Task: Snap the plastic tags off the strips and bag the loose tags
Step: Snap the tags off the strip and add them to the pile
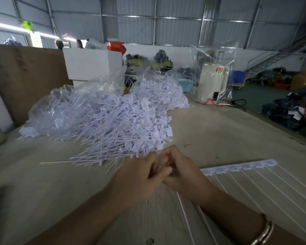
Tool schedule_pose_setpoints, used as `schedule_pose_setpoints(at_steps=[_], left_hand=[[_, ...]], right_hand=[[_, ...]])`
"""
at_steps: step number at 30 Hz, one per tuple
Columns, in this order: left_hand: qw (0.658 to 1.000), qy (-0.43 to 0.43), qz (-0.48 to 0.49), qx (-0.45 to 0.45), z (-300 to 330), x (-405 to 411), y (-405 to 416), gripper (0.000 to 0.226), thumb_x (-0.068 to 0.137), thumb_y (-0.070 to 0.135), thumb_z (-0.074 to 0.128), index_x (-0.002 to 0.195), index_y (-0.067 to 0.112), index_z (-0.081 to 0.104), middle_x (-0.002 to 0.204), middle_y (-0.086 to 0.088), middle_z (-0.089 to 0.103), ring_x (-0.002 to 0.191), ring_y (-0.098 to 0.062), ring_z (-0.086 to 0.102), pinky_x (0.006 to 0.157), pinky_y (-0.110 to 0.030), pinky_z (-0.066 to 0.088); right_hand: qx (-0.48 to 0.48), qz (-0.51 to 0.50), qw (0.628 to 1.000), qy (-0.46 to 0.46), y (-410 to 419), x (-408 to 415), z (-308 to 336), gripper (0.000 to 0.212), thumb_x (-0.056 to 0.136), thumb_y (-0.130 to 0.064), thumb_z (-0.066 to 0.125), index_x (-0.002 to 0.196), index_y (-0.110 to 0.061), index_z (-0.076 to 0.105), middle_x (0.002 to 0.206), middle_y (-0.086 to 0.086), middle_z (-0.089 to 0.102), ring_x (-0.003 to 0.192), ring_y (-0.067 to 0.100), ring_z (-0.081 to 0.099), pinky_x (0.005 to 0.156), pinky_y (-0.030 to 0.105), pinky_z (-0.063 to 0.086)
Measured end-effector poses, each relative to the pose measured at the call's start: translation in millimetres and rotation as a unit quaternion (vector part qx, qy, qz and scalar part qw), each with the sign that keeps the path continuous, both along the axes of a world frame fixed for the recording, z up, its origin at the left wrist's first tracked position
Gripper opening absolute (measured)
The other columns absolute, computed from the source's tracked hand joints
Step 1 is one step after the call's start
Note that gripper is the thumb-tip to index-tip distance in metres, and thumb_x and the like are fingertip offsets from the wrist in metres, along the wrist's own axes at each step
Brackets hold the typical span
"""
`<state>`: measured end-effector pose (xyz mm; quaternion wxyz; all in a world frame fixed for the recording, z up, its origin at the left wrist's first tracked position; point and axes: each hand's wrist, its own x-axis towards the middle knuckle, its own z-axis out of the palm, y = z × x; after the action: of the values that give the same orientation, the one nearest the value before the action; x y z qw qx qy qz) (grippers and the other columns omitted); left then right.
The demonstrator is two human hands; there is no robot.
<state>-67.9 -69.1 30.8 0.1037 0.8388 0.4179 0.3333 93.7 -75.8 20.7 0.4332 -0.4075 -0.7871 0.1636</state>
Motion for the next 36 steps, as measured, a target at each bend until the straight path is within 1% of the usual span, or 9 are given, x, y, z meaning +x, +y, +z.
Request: schedule_pose_setpoints(at_steps=[5, 10, 14, 18, 24, 30, 32, 34, 36], left_hand=[[0.989, -0.092, -0.015, -0.116, -14, 2, 4, 0.028, 0.082, 0.054, 0.047, 0.074, 0.027, 0.049, 0.061, 0.007, 0.057, 0.056, 0.001, 0.053, 0.054, -0.014, 0.038], [0.969, -0.151, -0.065, -0.183, -13, -7, 16, 0.026, 0.094, 0.017, 0.052, 0.068, 0.022, 0.049, 0.050, 0.008, 0.058, 0.043, 0.000, 0.049, 0.046, -0.012, 0.036], [0.955, -0.165, -0.093, -0.230, -12, -11, 20, 0.026, 0.095, 0.021, 0.049, 0.070, 0.015, 0.053, 0.050, 0.003, 0.059, 0.042, -0.005, 0.050, 0.044, -0.018, 0.038], [0.964, -0.157, -0.097, -0.193, -8, -14, 20, 0.021, 0.091, 0.025, 0.056, 0.071, 0.021, 0.057, 0.056, 0.004, 0.062, 0.048, -0.005, 0.055, 0.049, -0.017, 0.042], [0.984, -0.131, -0.117, -0.021, 5, -15, 15, 0.026, 0.091, 0.010, 0.056, 0.073, 0.027, 0.054, 0.063, 0.011, 0.064, 0.054, -0.007, 0.060, 0.054, -0.013, 0.043], [0.971, -0.199, -0.131, 0.033, 9, -20, 17, 0.019, 0.089, 0.025, 0.054, 0.070, 0.021, 0.055, 0.058, 0.008, 0.060, 0.051, -0.006, 0.054, 0.053, -0.018, 0.042], [0.956, -0.265, -0.121, 0.040, 14, -16, 14, 0.024, 0.090, 0.031, 0.049, 0.067, 0.024, 0.052, 0.056, 0.009, 0.054, 0.050, -0.005, 0.048, 0.052, -0.016, 0.039], [0.904, -0.408, -0.127, 0.010, 25, -19, 16, 0.027, 0.093, 0.028, 0.044, 0.066, 0.026, 0.050, 0.057, 0.009, 0.050, 0.052, -0.007, 0.045, 0.051, -0.016, 0.040], [0.895, -0.431, -0.104, 0.037, 38, -31, 28, 0.024, 0.091, 0.025, 0.044, 0.067, 0.025, 0.049, 0.057, 0.008, 0.049, 0.053, -0.008, 0.044, 0.052, -0.019, 0.040]], right_hand=[[-0.001, 0.018, 1.000, -0.018, 0, 1, 1, 0.033, 0.081, -0.020, 0.066, 0.096, -0.037, 0.041, 0.087, -0.030, 0.054, 0.073, -0.003, 0.056, 0.062, 0.010, 0.042], [-0.064, 0.016, 0.995, -0.071, 2, 18, 9, 0.040, 0.082, -0.031, 0.068, 0.117, -0.030, 0.049, 0.094, -0.019, 0.058, 0.090, -0.003, 0.057, 0.075, 0.016, 0.046], [0.047, -0.037, 0.980, -0.190, 2, 23, 14, 0.018, 0.084, -0.031, 0.065, 0.095, -0.017, 0.066, 0.078, -0.007, 0.058, 0.069, 0.008, 0.053, 0.062, 0.019, 0.041], [0.078, -0.036, 0.968, -0.235, 4, 15, 13, 0.033, 0.091, -0.033, 0.046, 0.096, -0.010, 0.070, 0.079, 0.003, 0.063, 0.071, 0.016, 0.058, 0.065, 0.033, 0.046], [-0.068, -0.011, 0.997, 0.034, 1, 14, 18, 0.027, 0.094, -0.006, 0.051, 0.076, -0.015, 0.068, 0.060, -0.007, 0.064, 0.057, 0.002, 0.058, 0.051, 0.010, 0.042], [-0.112, 0.029, 0.980, 0.161, -3, -3, 19, 0.027, 0.096, -0.013, 0.048, 0.078, -0.017, 0.067, 0.064, -0.003, 0.065, 0.058, 0.004, 0.060, 0.045, 0.023, 0.048], [-0.143, 0.017, 0.968, 0.208, -1, -4, 20, 0.025, 0.095, -0.014, 0.048, 0.080, -0.019, 0.067, 0.064, -0.003, 0.065, 0.057, 0.007, 0.061, 0.044, 0.025, 0.049], [-0.173, -0.011, 0.933, 0.315, 1, 7, 22, 0.018, 0.093, -0.011, 0.049, 0.085, -0.010, 0.065, 0.067, 0.001, 0.063, 0.053, 0.009, 0.060, 0.043, 0.022, 0.049], [-0.159, -0.050, 0.924, 0.344, 1, 19, 23, 0.016, 0.092, -0.011, 0.050, 0.088, -0.006, 0.064, 0.071, 0.006, 0.063, 0.055, 0.010, 0.059, 0.044, 0.020, 0.048]])
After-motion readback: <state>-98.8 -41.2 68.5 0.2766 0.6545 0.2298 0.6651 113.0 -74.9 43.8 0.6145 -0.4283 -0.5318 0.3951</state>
